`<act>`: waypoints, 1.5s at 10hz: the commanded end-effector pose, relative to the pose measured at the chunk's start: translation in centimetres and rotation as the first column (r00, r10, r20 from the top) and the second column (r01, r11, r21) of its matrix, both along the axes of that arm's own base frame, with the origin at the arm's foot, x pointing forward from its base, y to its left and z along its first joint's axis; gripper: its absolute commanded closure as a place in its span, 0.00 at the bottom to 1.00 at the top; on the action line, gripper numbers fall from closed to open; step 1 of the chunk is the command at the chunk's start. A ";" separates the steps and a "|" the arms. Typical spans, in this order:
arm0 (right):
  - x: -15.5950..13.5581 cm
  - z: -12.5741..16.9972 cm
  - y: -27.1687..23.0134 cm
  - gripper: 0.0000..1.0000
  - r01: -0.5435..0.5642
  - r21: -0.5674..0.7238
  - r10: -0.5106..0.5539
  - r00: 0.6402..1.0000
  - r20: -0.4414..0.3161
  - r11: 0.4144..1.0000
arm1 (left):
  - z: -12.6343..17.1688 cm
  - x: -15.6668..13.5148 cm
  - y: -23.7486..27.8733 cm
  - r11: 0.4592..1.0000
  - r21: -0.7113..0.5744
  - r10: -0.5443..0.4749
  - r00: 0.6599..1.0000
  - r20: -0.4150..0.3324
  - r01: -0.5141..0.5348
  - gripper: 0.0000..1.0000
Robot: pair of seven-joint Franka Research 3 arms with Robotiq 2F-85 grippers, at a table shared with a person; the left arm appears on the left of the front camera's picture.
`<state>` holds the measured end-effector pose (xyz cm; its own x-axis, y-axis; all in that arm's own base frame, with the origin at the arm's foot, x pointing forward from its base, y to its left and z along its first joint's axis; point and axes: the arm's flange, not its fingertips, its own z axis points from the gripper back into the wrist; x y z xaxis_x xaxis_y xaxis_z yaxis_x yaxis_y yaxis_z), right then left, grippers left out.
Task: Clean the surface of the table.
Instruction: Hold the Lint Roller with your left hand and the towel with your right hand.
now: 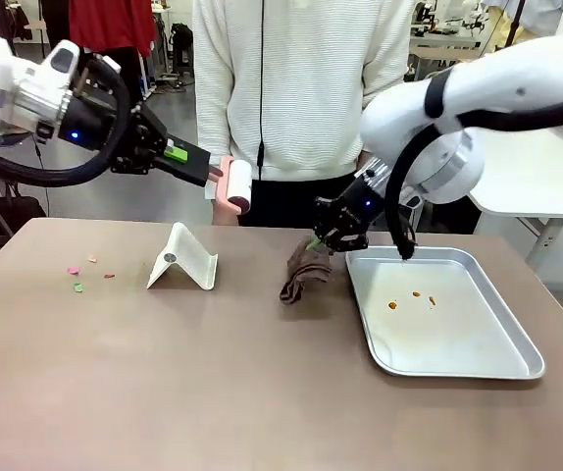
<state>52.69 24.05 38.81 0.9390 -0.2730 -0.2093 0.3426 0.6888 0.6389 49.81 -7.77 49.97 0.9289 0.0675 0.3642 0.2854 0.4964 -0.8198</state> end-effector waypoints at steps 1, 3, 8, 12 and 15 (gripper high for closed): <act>-3.8 1.6 -4.9 0.98 -0.062 0.281 0.054 0.998 0.034 0.958 | -0.1 -3.0 3.8 0.997 -0.055 -0.059 0.998 0.030 0.060 1.00; -8.0 4.2 -8.4 0.98 -0.158 0.392 0.109 0.983 0.145 0.906 | 0.7 -6.4 9.4 0.995 -0.043 -0.092 0.995 0.025 0.093 1.00; -15.8 6.7 -24.6 0.98 -0.058 0.533 -0.078 0.970 0.229 0.844 | -1.6 -17.1 25.6 0.970 -0.235 0.064 0.998 0.000 -0.062 1.00; -17.2 5.1 -35.3 0.98 0.124 0.547 -0.328 0.898 0.292 0.828 | -8.4 -19.4 34.5 0.927 -0.372 0.059 0.997 0.043 -0.038 1.00; -17.5 3.2 -36.0 0.98 0.164 0.572 -0.403 0.858 0.320 0.804 | -10.6 -18.5 35.1 0.885 -0.447 0.142 0.990 -0.005 -0.129 1.00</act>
